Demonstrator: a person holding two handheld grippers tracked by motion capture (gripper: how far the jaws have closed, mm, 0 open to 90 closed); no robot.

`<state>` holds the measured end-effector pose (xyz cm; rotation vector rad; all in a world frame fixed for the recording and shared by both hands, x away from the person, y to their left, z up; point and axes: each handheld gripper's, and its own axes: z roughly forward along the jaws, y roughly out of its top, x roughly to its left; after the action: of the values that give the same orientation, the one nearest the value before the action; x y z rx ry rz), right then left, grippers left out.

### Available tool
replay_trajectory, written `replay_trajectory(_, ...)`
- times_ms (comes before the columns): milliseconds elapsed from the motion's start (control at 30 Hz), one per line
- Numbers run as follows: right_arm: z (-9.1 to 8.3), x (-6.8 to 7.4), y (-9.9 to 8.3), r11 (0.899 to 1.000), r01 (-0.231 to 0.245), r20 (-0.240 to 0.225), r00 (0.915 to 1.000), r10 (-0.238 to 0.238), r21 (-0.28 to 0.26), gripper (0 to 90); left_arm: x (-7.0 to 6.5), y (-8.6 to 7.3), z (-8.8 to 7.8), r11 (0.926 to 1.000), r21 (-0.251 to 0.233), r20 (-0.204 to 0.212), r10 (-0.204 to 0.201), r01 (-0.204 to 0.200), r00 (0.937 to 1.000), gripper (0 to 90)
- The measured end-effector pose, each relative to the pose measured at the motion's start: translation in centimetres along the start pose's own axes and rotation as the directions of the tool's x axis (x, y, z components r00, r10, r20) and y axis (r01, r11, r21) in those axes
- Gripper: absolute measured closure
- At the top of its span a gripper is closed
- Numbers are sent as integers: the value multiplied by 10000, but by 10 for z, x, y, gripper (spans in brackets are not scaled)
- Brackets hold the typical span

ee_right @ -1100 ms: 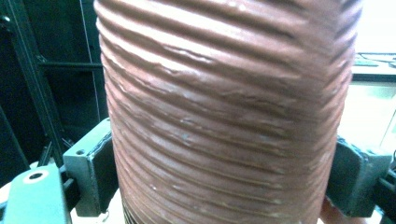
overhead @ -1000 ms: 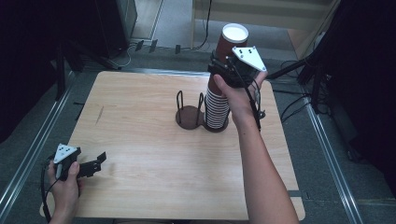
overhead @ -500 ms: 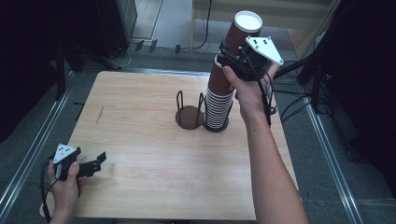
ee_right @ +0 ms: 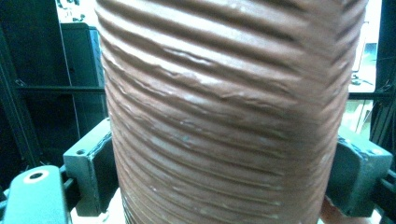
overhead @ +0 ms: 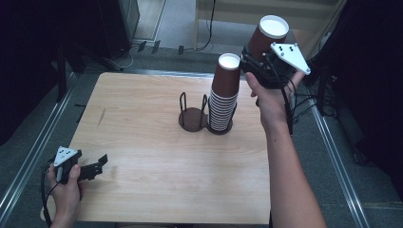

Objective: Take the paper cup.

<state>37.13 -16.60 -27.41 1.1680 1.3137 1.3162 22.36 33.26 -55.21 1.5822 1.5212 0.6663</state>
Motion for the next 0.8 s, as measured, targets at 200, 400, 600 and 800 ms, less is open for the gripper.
replay_trajectory(200, -10, 0, -12, 9977, 679, 236, 9974, -680, 21, 129, 0, 0, 0, 10000, 5, -4, -16, 16, 10000, 0)
replay_trajectory(400, -17, -7, -26, 9991, 403, 226, 9989, -406, 135, 129, 0, 0, 0, 10000, 51, -24, 0, 0, 10000, 0)
replay_trajectory(600, -26, -14, -43, 9989, 339, 245, 9991, -347, 337, 129, 0, 0, 0, 10000, 45, -59, 3, -3, 10000, 0)
replay_trajectory(800, -33, -15, -59, 9983, 322, 220, 9992, -333, 488, 129, -1, 0, 1, 10000, 25, -115, 21, -20, 9999, 0)
